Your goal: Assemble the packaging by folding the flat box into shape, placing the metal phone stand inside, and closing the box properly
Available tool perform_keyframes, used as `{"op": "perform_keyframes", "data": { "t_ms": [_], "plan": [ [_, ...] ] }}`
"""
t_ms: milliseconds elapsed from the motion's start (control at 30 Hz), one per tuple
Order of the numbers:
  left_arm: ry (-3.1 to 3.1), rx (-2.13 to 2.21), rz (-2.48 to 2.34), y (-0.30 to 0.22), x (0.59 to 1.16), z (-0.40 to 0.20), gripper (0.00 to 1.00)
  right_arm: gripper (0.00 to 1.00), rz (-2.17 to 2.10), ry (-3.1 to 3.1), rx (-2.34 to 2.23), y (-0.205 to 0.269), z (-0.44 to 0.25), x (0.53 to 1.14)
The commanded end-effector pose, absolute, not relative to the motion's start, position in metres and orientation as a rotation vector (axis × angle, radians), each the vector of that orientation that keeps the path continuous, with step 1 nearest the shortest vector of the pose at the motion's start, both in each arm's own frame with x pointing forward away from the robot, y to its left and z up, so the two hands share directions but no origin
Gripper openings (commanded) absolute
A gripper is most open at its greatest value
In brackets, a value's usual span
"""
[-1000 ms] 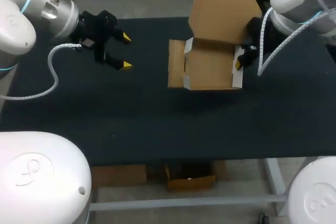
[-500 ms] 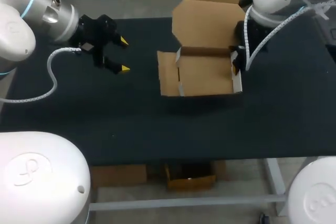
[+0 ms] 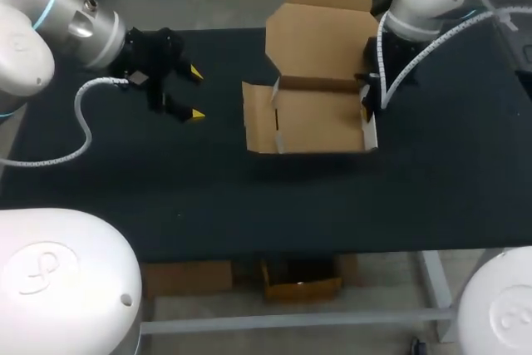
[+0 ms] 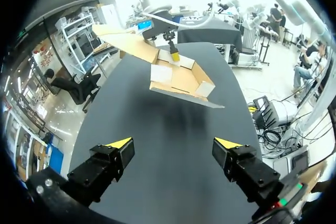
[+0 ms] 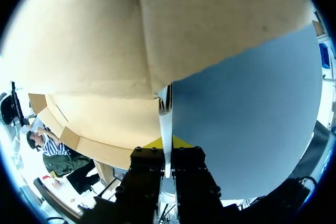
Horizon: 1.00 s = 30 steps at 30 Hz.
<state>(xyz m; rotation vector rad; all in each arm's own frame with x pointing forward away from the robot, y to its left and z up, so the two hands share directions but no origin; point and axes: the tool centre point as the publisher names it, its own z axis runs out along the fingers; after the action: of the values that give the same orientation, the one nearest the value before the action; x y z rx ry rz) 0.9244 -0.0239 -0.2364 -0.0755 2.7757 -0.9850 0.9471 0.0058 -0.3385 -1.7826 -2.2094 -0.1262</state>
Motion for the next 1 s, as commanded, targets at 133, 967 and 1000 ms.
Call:
{"op": "perform_keyframes", "data": {
  "t_ms": [133, 967, 1000],
  "plan": [
    [2.829, -0.096, -1.030, -0.013, 0.934, -0.247, 1.00, 0.00, 0.045, -2.134, -1.817, 0.019, -0.353, 0.946],
    [2.862, -0.091, -1.019, -0.006, 0.937, -0.269, 1.00, 0.00, 0.355, -1.944, -1.891, 0.022, -0.386, 0.914],
    [2.868, -0.092, -1.016, -0.005, 0.937, -0.269, 1.00, 0.00, 0.366, -1.935, -1.887, 0.022, -0.387, 0.914]
  ]
}}
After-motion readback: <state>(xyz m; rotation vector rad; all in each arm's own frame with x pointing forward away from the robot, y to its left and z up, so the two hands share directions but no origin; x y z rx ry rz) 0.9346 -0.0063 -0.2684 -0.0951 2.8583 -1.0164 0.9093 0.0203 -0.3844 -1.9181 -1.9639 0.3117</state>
